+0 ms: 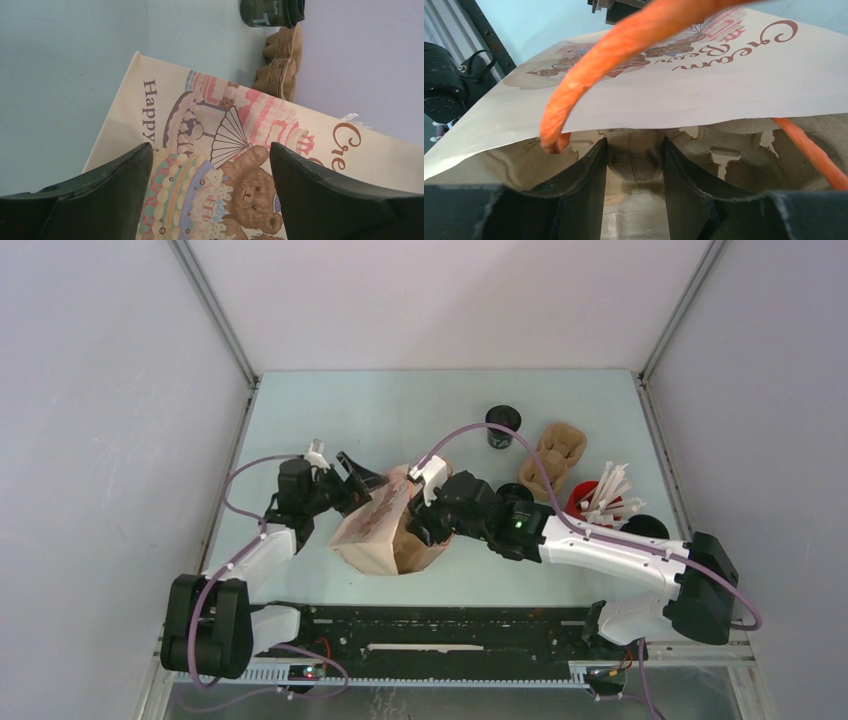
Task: Pack the takeout coffee
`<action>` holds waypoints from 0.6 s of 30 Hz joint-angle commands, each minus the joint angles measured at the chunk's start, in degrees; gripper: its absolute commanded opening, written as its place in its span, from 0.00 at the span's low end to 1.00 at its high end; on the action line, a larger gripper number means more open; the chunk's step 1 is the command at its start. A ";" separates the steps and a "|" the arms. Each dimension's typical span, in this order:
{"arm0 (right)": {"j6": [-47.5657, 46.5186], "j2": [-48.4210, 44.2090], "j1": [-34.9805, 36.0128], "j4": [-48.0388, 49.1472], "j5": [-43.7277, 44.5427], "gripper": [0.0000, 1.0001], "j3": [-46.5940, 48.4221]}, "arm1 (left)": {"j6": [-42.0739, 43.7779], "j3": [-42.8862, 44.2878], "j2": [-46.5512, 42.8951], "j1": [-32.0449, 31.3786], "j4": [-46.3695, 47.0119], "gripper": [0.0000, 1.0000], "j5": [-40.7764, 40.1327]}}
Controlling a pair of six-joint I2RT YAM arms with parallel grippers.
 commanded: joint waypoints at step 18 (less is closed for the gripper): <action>1.45 -7.53 3.39 -1.70 11.21 0.45 -1.08 | 19.51 21.39 -23.91 -7.23 -27.42 0.81 0.46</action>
